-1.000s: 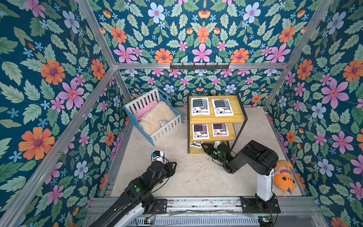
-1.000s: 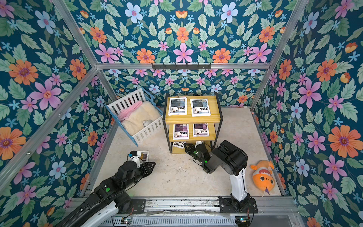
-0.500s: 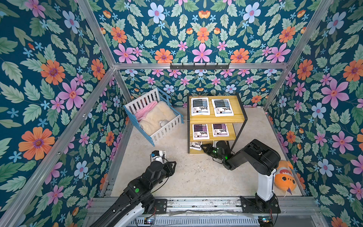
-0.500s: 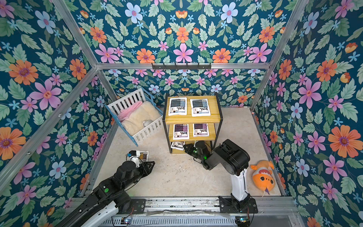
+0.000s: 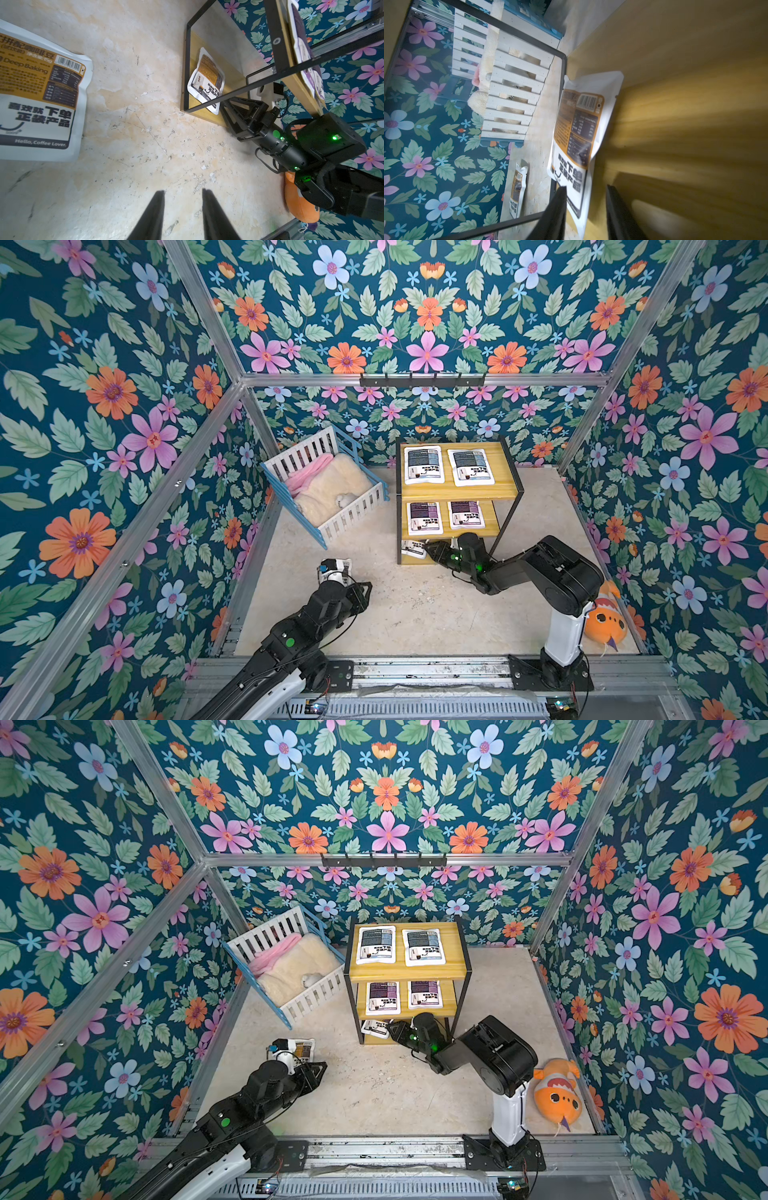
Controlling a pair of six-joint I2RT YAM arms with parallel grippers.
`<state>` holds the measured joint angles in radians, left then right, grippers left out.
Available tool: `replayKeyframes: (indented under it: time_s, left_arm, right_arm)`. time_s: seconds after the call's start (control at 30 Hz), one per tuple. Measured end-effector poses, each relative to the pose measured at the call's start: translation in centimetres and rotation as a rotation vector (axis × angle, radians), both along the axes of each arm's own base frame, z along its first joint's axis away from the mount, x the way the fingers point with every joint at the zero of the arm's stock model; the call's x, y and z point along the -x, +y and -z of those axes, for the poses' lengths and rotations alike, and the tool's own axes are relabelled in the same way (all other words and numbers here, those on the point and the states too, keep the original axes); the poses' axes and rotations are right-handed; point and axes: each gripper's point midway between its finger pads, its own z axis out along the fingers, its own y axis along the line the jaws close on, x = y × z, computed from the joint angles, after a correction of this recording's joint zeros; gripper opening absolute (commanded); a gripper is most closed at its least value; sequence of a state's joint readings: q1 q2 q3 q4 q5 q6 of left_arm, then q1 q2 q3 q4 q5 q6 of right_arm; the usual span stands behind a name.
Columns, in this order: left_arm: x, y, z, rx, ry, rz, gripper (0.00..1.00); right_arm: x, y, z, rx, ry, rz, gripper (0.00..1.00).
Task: Place the bagged coffee beans on the shelf by color
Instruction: Place the bagged coffee beans on the shelf, then adjust the bagged coffee beans on the shelf.
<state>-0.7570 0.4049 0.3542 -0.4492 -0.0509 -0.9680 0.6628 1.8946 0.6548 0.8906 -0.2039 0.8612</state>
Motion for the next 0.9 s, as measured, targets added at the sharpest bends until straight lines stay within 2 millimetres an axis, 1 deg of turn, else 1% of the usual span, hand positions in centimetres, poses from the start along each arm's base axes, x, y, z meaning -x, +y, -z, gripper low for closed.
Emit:
replayKeyframes:
  time_s: [0.17, 0.27, 0.33, 0.37, 0.43, 0.53, 0.6, 0.63, 0.73, 0.8, 0.9]
  left_arm:
    - [-0.1, -0.1, 0.2, -0.005, 0.006, 0.000, 0.37]
    - [-0.4, -0.5, 0.6, -0.019, 0.020, 0.010, 0.34]
    - [-1.1, -0.8, 0.9, -0.040, 0.039, 0.016, 0.33]
    - [-1.6, -0.7, 1.0, -0.047, 0.050, 0.011, 0.33]
    - [-3.5, -0.4, 1.2, -0.044, 0.079, -0.013, 0.32]
    - [-6.4, 1.0, 2.1, -0.013, 0.129, -0.061, 0.32]
    - [-8.4, 1.5, 2.5, 0.011, 0.149, -0.069, 0.31]
    - [-9.3, 1.3, 2.7, 0.032, 0.160, -0.059, 0.30]
    - [-11.3, 0.1, 3.9, 0.078, 0.199, 0.002, 0.29]
    - [-12.3, -0.9, 4.3, 0.107, 0.206, 0.041, 0.29]
    - [-13.6, -2.0, 4.4, 0.144, 0.198, 0.086, 0.29]
  right_arm:
    - [0.9, -1.2, 0.0, 0.026, -0.003, 0.015, 0.43]
    - [2.0, -2.2, 0.1, 0.027, -0.003, 0.022, 0.43]
    - [3.2, -3.0, 0.1, 0.011, 0.009, 0.031, 0.42]
    - [3.7, -3.3, 0.0, 0.008, 0.008, 0.031, 0.41]
    - [4.9, -3.8, -0.2, -0.016, 0.018, 0.035, 0.39]
    - [6.8, -3.8, -1.0, -0.069, 0.035, 0.025, 0.34]
    - [8.0, -3.5, -1.8, -0.120, 0.047, 0.034, 0.34]
    - [8.8, -3.2, -2.1, -0.153, 0.064, 0.043, 0.34]
    - [10.5, -1.9, -2.0, -0.244, 0.149, 0.082, 0.34]
    - [10.5, -0.8, -1.8, -0.310, 0.182, 0.117, 0.33]
    - [9.4, -0.5, -1.2, -0.417, 0.225, 0.212, 0.30]
